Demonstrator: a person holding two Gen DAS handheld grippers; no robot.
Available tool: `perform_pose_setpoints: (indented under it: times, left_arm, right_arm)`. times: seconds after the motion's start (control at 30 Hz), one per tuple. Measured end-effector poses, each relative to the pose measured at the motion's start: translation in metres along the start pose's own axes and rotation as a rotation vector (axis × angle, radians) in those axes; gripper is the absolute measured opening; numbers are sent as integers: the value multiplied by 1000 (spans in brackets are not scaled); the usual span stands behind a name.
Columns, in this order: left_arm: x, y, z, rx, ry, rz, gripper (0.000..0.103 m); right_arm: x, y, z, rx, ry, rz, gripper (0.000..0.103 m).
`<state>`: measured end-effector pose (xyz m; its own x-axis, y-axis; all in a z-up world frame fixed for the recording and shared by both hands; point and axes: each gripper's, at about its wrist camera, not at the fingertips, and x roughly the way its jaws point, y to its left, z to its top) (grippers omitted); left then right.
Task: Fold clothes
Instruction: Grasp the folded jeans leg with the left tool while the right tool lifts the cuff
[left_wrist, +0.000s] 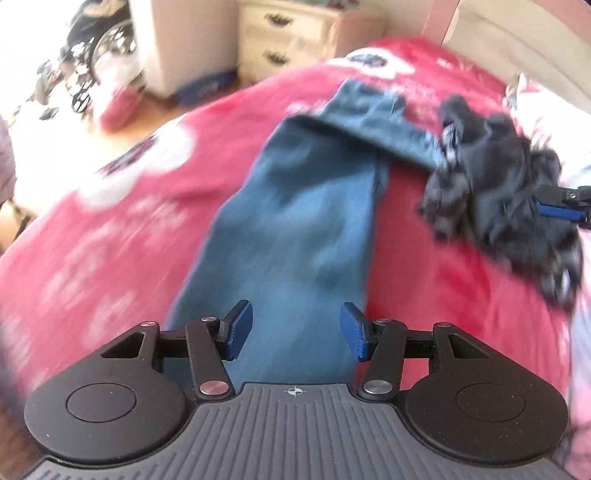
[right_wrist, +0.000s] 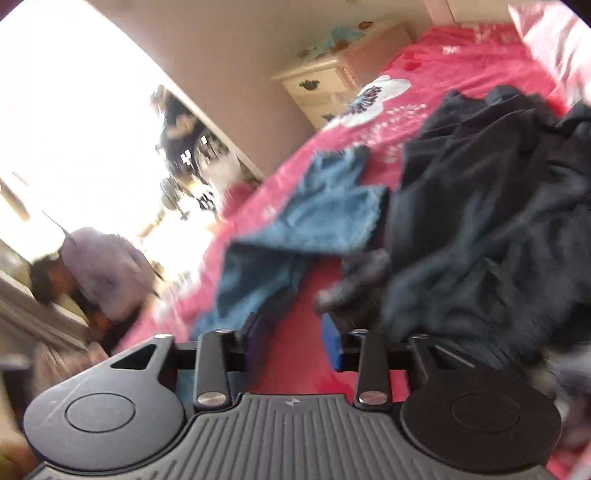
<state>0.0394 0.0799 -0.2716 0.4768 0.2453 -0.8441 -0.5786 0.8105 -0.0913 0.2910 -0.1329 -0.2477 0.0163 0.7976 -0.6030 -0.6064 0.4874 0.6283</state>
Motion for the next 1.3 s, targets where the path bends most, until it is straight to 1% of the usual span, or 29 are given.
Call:
perform_pose_setpoints:
  times: [0.07, 0.1, 0.17, 0.23, 0.3, 0.37, 0.4, 0.47, 0.5, 0.57, 0.6, 0.67, 0.73, 0.8, 0.83, 0.87, 0.9, 0.93, 0.97, 1.03, 1.1, 1.17, 1.23, 1.3]
  left_arm:
    - [31, -10, 15, -57, -48, -25, 52]
    - [42, -14, 21, -85, -70, -40, 52]
    - [59, -23, 29, -113, -104, -76, 52]
    - [73, -29, 33, -84, -127, -108, 52]
    - [82, -34, 34, -52, -149, -119, 52]
    - [90, -38, 33, -30, -167, -125, 52]
    - [93, -39, 33, -15, -171, -127, 52]
    - [96, -42, 31, 25, -164, -129, 52]
    - [96, -43, 30, 53, -168, -122, 51]
    - [95, -47, 30, 110, -191, -99, 50]
    - [95, -47, 30, 125, -200, -94, 48]
    - [100, -49, 32, 131, -203, -94, 45]
    - [104, -51, 32, 144, -202, -90, 42]
    - [106, -56, 32, 187, -203, -71, 38]
    - [106, -58, 32, 204, -206, -65, 37]
    - [107, -59, 33, 216, -207, -62, 35]
    - [107, -59, 34, 220, -208, -62, 33]
    - [109, -59, 35, 214, -207, -66, 31]
    - [110, -59, 36, 204, -206, -68, 28]
    - [112, -59, 38, 193, -202, -73, 27]
    - [112, -61, 38, 207, -203, -75, 25]
    - [112, -60, 40, 203, -200, -85, 25]
    - [113, -57, 43, 181, -192, -105, 25]
    - [114, -56, 45, 163, -184, -121, 25]
  right_arm:
    - [27, -10, 18, 97, 0, 32, 44]
    - [41, -15, 27, 141, 5, 36, 48]
    - [71, -25, 48, 206, 38, -20, 54]
    - [102, -34, 69, 270, 72, -76, 56]
    - [130, -42, 90, 326, 109, -133, 58]
    - [147, -46, 107, 329, 167, -198, 64]
    - [154, -47, 114, 317, 188, -250, 66]
    - [164, -48, 128, 290, 202, -330, 69]
    - [169, -49, 134, 283, 222, -360, 69]
    - [180, -53, 138, 295, 271, -389, 69]
    - [185, -55, 139, 297, 292, -398, 69]
    - [198, -57, 138, 278, 328, -416, 69]
    - [209, -58, 135, 263, 348, -434, 69]
    - [214, -55, 132, 236, 353, -442, 71]
    - [213, -52, 130, 220, 350, -439, 64]
    - [210, -52, 128, 210, 343, -426, 53]
    - [206, -53, 126, 204, 336, -418, 33]
    - [199, -56, 124, 215, 328, -414, 20]
    - [191, -60, 123, 240, 318, -390, 12]
    - [170, -64, 121, 304, 286, -332, 12]
    - [147, -64, 122, 374, 230, -245, 11]
    - [129, -64, 126, 471, 159, -136, 8]
    - [127, -64, 135, 562, 77, -43, 5]
    - [149, -59, 152, 633, 25, 35, 7]
